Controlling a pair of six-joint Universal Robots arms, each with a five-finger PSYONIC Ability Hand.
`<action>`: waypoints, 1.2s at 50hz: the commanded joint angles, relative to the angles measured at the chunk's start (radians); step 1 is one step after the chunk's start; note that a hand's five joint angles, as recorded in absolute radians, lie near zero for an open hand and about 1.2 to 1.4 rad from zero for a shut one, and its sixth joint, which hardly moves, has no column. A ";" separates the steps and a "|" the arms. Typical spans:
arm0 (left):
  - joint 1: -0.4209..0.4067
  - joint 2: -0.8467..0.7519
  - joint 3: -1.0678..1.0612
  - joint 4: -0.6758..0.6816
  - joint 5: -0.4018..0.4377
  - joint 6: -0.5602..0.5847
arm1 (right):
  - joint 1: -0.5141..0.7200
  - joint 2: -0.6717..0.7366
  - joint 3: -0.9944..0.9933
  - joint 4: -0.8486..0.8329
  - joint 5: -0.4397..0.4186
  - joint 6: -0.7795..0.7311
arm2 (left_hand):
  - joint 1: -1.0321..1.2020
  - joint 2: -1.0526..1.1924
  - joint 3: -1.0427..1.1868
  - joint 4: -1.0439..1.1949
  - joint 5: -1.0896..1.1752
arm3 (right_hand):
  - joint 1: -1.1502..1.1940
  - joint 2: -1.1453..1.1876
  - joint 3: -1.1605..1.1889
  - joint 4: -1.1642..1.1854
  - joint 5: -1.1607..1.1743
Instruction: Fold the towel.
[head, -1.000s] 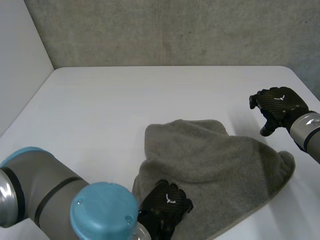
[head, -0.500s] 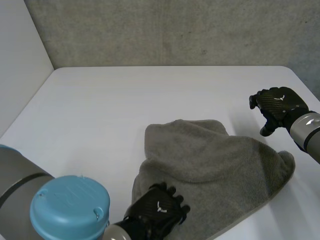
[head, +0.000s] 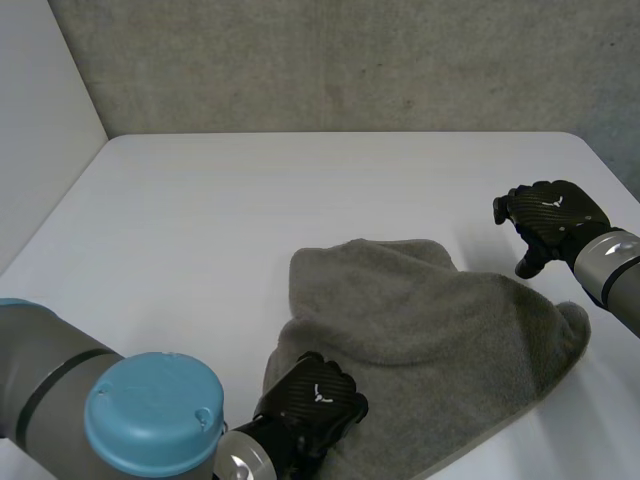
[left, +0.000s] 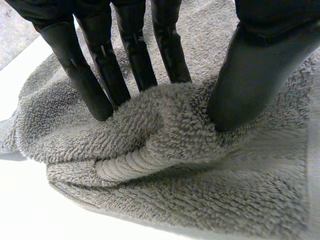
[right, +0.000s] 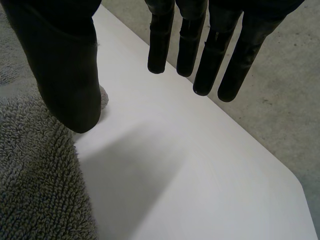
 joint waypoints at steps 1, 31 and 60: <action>0.001 -0.052 0.017 0.017 -0.004 0.002 | -0.010 0.000 -0.005 0.000 0.001 0.000 | 0.125 0.122 0.123 0.126 -0.042 | -0.024 -0.044 -0.036 -0.033 0.005; 0.373 -0.112 0.396 0.005 -0.031 0.028 | -0.050 -0.019 -0.014 0.258 -0.078 -0.006 | 0.319 0.315 0.317 0.320 0.151 | -0.194 -0.214 -0.207 -0.204 -0.165; 0.387 -0.183 0.376 0.008 -0.031 0.027 | -0.033 -0.233 0.432 0.117 -0.242 -0.006 | 0.319 0.315 0.317 0.320 0.151 | -0.180 -0.199 -0.192 -0.189 -0.150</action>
